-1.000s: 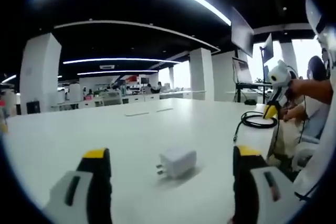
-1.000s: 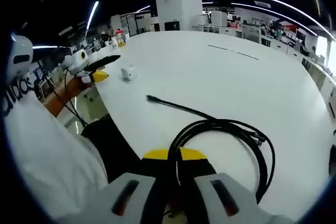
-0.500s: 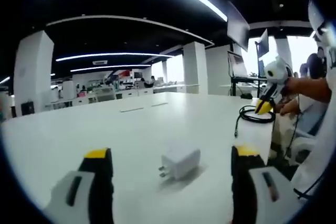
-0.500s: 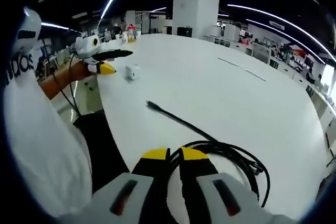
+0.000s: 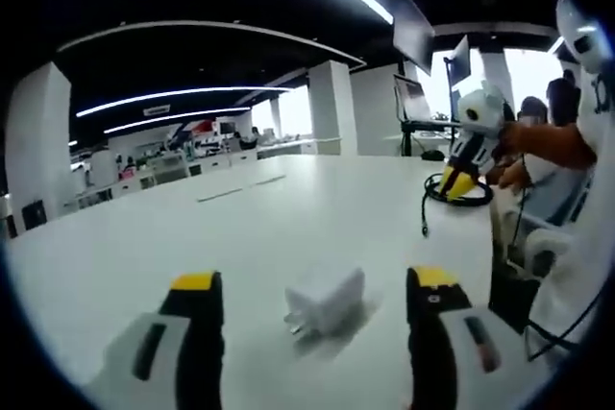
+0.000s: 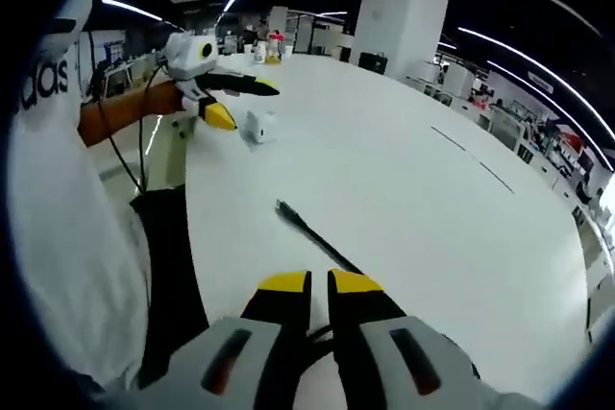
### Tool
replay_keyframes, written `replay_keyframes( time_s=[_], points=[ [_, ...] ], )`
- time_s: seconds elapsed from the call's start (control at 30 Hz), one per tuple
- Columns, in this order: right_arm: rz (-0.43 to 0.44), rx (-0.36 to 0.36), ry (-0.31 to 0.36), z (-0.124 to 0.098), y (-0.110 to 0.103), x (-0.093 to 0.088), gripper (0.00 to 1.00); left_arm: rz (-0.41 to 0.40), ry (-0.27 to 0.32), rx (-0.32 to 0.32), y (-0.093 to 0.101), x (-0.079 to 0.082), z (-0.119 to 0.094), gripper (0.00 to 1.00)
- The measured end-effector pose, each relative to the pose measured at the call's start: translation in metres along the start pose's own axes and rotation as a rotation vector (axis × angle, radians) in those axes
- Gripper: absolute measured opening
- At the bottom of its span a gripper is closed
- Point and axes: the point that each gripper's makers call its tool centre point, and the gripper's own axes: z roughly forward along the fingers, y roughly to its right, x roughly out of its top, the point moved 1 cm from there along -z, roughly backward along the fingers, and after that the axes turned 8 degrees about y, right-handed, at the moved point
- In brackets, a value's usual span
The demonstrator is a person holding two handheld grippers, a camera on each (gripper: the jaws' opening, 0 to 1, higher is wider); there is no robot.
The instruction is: Plug the desk Type‑C cable into the charger adapter.
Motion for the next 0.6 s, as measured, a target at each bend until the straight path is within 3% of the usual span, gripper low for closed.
replay_keyframes(
  time_s=[0.37, 0.43, 0.47, 0.6],
  points=[
    [-0.076, 0.044, -0.008, 0.02, 0.001, 0.012, 0.06, 0.043, -0.077, -0.083, 0.003, -0.008, 0.014, 0.65],
    [-0.089, 0.056, -0.011, 0.023, 0.001, 0.015, 0.06, 0.019, -0.078, -0.103, 0.002, -0.007, 0.016, 0.64],
    [-0.115, 0.073, -0.019, 0.026, 0.001, 0.019, 0.06, 0.049, -0.108, -0.133, 0.0, -0.008, 0.017, 0.64],
    [-0.127, 0.091, -0.032, 0.03, 0.001, 0.019, 0.06, 0.088, -0.143, -0.174, 0.0, -0.011, 0.019, 0.6]
  ],
)
